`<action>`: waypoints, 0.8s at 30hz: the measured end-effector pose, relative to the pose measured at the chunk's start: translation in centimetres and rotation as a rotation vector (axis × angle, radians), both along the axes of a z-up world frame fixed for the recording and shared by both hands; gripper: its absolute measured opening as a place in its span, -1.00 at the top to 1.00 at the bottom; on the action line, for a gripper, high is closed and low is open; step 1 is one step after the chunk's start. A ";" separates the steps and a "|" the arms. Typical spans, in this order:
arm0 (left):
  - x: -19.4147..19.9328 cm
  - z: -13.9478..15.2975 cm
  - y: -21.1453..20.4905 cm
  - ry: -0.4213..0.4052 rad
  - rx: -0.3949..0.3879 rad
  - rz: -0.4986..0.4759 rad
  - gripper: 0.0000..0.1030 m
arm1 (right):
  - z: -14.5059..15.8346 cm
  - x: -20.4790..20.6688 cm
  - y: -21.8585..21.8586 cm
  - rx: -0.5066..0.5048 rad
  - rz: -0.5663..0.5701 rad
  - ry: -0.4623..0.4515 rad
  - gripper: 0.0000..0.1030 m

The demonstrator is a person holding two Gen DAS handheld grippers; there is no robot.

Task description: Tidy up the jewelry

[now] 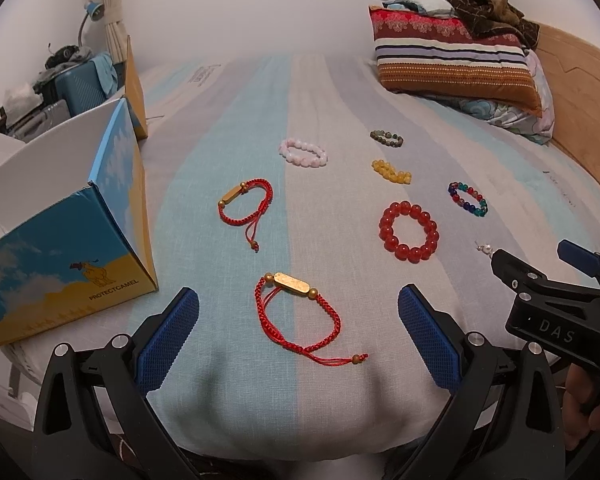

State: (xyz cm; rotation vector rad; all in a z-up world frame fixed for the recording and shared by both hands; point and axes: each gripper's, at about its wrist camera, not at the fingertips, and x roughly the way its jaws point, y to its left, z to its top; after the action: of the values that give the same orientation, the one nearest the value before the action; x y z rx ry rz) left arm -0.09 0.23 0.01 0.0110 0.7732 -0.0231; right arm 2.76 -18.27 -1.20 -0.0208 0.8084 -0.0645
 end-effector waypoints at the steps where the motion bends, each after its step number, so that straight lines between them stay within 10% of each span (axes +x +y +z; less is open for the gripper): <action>1: 0.0 0.0 0.0 0.001 0.000 0.001 -0.89 | 0.0 0.0 -0.1 0.002 0.000 0.001 -0.87; 24: 0.1 0.0 0.0 0.005 0.008 0.000 -0.89 | 0.1 -0.1 -0.1 0.004 0.001 0.001 -0.87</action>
State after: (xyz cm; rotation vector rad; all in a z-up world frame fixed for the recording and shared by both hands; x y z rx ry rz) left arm 0.01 0.23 0.02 0.0189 0.7788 -0.0198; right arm 2.68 -18.36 -1.10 -0.0178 0.8099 -0.0617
